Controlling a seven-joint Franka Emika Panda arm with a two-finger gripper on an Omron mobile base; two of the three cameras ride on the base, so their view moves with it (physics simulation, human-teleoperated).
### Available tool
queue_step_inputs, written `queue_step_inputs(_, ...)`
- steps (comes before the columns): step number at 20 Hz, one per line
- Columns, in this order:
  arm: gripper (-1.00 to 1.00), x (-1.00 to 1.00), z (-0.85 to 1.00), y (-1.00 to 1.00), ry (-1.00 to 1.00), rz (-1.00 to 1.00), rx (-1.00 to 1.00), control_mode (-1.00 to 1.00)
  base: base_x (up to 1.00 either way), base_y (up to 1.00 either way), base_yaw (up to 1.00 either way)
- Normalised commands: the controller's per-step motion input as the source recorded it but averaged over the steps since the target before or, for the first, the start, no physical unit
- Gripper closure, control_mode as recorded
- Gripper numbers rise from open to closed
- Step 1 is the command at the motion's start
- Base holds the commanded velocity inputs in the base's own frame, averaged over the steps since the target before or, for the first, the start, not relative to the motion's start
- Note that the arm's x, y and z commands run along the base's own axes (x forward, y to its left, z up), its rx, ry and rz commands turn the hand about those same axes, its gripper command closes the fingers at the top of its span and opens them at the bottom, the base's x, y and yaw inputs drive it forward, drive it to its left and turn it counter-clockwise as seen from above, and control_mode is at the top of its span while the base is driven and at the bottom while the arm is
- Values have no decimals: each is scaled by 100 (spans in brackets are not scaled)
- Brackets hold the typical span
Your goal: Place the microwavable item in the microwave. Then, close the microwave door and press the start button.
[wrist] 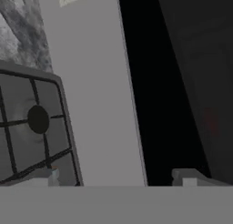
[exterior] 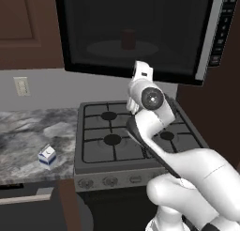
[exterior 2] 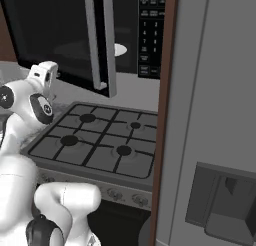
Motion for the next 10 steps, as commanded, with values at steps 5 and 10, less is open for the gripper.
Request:
queue_step_inputs(5, -100, 59, 54, -3, 21, 25, 0, -100, 0, 0, 0)
queue_step_inputs(10, -100, 42, 58, 0, 22, 17, 0, -100, 0, 0, 0)
